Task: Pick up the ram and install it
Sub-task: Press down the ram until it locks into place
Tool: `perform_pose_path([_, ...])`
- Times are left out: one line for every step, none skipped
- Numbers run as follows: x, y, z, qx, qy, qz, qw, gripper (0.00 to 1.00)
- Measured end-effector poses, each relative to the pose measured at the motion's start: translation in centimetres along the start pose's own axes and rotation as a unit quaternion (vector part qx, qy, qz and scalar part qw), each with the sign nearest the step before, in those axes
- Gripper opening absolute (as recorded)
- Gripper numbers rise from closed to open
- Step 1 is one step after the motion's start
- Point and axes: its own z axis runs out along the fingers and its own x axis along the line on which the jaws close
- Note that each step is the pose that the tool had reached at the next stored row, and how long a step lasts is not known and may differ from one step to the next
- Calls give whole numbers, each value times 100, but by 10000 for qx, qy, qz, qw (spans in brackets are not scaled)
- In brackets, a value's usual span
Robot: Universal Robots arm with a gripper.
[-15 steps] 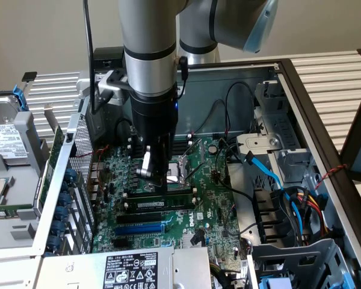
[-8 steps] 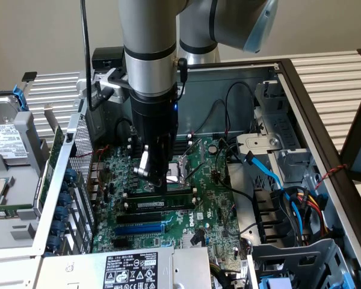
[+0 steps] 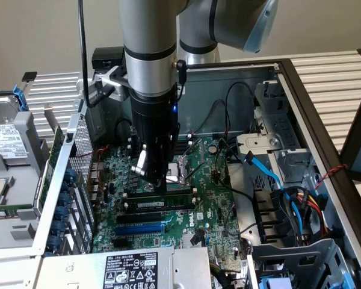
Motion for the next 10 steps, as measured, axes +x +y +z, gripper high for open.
perform_pose_path([0, 0, 0, -3, 1, 48, 10000, 11])
perform_pose_path([0, 0, 0, -5, 2, 97, 10000, 11])
perform_pose_path([0, 0, 1, -8, 3, 144, 9999, 11])
perform_pose_path([0, 0, 1, -11, 5, 192, 9998, 11])
perform_pose_path([0, 0, 1, -13, 6, 239, 9997, 11])
perform_pose_path([0, 0, 1, -16, 7, 286, 9996, 11])
perform_pose_path([0, 0, 1, -19, 8, 336, 9994, 11])
perform_pose_path([0, 0, 2, -21, 9, 384, 9993, 11])
perform_pose_path([0, 0, 2, -24, 10, 430, 9991, 11])
perform_pose_path([0, 0, 2, -27, 12, 478, 9989, 11])
